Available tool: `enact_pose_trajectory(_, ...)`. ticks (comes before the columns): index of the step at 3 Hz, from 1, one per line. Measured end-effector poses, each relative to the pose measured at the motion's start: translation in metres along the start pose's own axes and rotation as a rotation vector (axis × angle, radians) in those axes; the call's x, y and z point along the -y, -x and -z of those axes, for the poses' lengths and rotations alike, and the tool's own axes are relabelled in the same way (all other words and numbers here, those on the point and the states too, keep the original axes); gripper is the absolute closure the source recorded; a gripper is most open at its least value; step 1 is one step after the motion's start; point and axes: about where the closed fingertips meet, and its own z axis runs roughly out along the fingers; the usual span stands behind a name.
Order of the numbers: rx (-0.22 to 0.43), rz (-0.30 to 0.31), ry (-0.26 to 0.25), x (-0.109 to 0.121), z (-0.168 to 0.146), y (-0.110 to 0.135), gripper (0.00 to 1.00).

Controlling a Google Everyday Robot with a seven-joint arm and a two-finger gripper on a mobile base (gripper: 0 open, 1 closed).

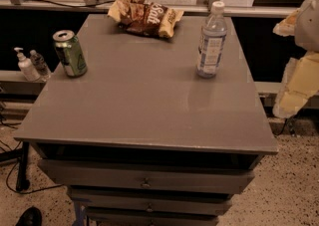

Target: Knock blue plastic bottle over

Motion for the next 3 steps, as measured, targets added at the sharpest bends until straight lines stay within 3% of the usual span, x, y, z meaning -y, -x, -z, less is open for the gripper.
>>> enact_pose_trajectory(1, 0.000, 0.000, 0.000, 0.000, 0.000, 0.000, 0.00)
enact_pose_trajectory(2, 0.050, -0.002, -0.001, -0.004, -0.005, 0.006, 0.00)
enact_pose_trajectory(3, 0.148, -0.022, 0.001, -0.002, -0.024, 0.010, 0.00)
